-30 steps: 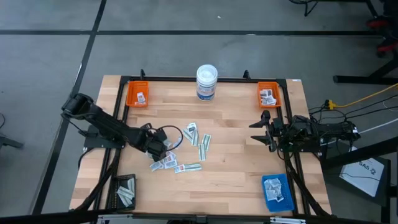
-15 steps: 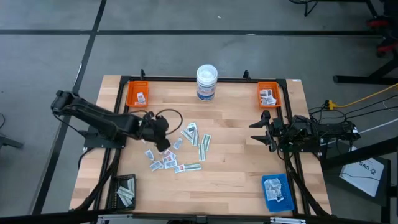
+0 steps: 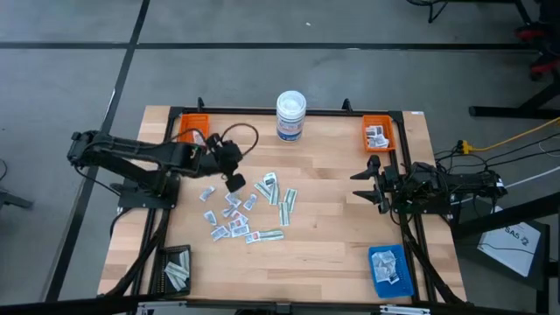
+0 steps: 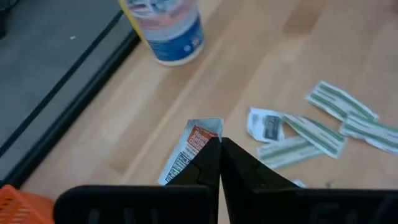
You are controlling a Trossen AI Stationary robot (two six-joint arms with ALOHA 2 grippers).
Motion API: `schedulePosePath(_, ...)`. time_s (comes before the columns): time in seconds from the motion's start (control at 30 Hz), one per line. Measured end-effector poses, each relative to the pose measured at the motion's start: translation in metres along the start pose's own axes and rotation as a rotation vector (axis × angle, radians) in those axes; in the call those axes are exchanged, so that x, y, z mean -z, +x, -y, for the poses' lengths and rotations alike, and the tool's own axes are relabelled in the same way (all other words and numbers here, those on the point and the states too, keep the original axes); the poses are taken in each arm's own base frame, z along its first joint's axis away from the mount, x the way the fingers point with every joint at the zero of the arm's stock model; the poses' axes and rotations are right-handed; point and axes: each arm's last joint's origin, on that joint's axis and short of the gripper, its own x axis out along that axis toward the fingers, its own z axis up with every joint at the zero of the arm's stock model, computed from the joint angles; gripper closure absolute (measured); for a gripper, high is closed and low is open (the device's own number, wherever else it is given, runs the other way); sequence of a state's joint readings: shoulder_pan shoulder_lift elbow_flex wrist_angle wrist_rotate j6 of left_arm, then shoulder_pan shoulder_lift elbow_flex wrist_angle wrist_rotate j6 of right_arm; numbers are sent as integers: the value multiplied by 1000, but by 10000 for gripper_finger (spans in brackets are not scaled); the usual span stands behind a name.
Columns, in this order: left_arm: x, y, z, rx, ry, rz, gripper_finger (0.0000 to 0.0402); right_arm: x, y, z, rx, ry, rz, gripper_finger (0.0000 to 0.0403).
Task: Pick & Place First Aid Supplies
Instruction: Put the orange ointment pack into the left orange bin
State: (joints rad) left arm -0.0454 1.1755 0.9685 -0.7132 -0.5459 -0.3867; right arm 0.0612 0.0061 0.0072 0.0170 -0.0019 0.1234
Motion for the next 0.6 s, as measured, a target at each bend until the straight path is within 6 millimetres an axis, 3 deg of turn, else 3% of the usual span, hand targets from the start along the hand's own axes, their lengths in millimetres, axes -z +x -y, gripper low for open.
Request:
schedulePosePath(0.33,-14,20,-46,-69,-80,-59,399,0,0,0,0,0,0,158)
schedulePosePath(0.6,-11,32,-87,-209,-161,-148,399,0,0,0,0,0,0,158)
